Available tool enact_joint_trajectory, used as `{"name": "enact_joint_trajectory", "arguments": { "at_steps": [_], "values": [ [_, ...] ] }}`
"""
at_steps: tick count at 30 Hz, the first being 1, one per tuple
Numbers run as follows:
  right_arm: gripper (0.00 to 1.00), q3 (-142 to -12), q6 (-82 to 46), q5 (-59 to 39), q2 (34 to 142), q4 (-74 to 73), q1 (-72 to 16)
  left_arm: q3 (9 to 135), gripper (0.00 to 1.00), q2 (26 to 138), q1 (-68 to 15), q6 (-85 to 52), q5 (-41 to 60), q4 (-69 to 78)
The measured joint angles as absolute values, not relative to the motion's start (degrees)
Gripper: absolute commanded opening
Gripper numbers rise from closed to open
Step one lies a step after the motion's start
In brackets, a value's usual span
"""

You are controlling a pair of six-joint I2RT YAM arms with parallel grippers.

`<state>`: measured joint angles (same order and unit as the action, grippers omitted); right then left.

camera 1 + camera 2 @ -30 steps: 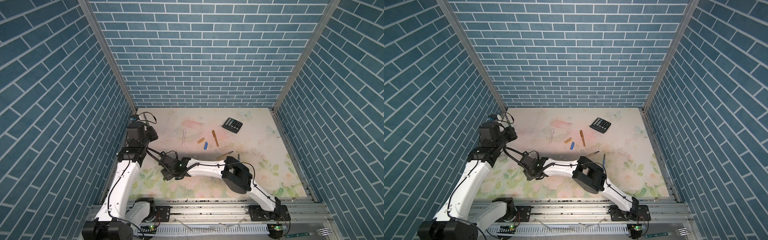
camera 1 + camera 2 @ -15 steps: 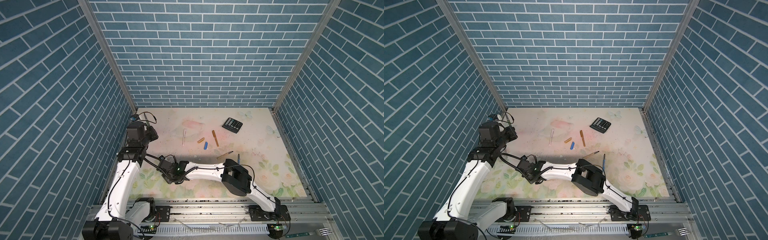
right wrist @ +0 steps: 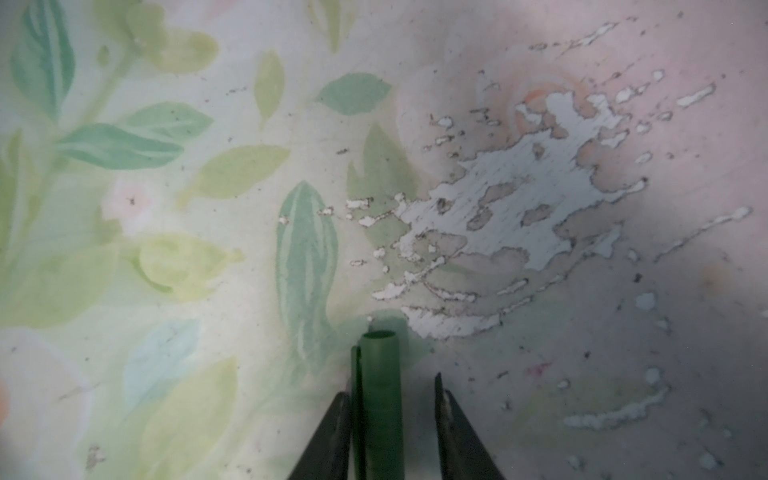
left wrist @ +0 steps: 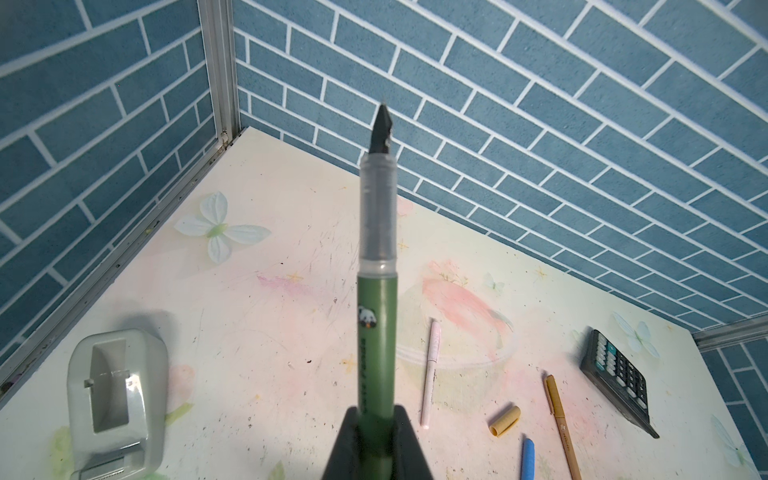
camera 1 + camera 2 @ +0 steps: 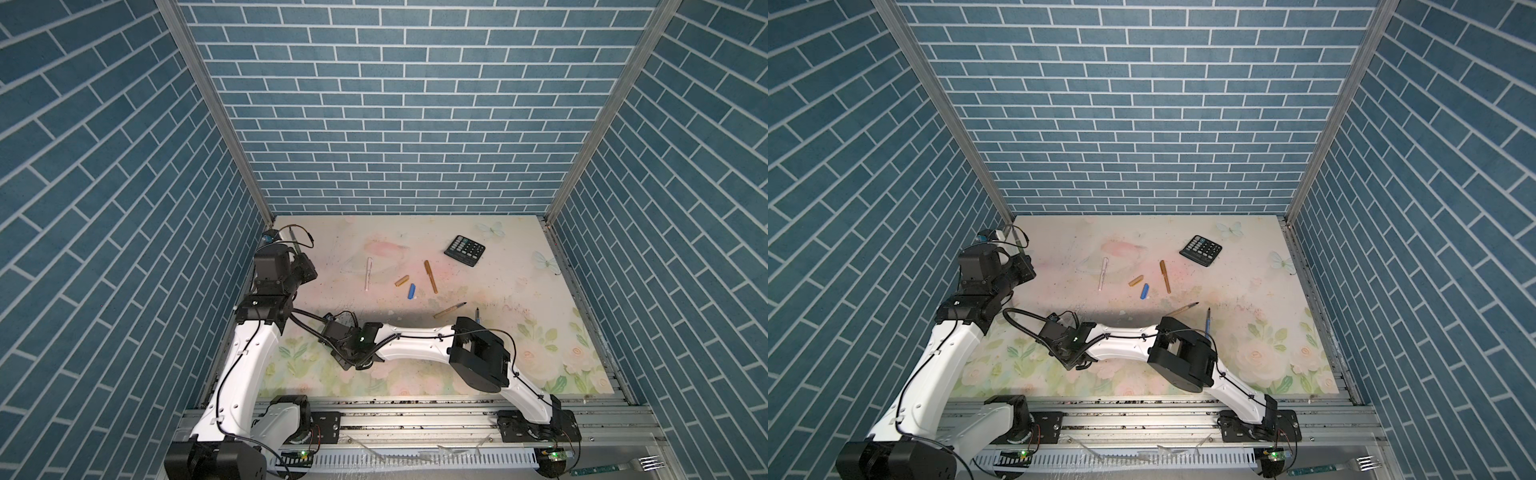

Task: Insert the pens into the pen caps
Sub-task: 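Close the right gripper on the green cap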

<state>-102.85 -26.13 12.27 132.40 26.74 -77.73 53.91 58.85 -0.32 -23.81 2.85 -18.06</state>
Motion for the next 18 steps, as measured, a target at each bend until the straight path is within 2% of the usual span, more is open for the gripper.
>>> {"name": "enact_joint_trajectory", "arguments": {
  "at_steps": [12,18],
  "values": [
    [0.27,-94.98,-27.20,13.80,125.95,22.17,-77.19,53.89,0.00,58.94,-0.32,-23.81,4.16,-17.10],
    [0.33,-94.85,-27.18,12.84,125.34,20.51,-76.82,53.80,0.00,59.33,-0.32,-23.81,4.84,-16.56]
  ]
}}
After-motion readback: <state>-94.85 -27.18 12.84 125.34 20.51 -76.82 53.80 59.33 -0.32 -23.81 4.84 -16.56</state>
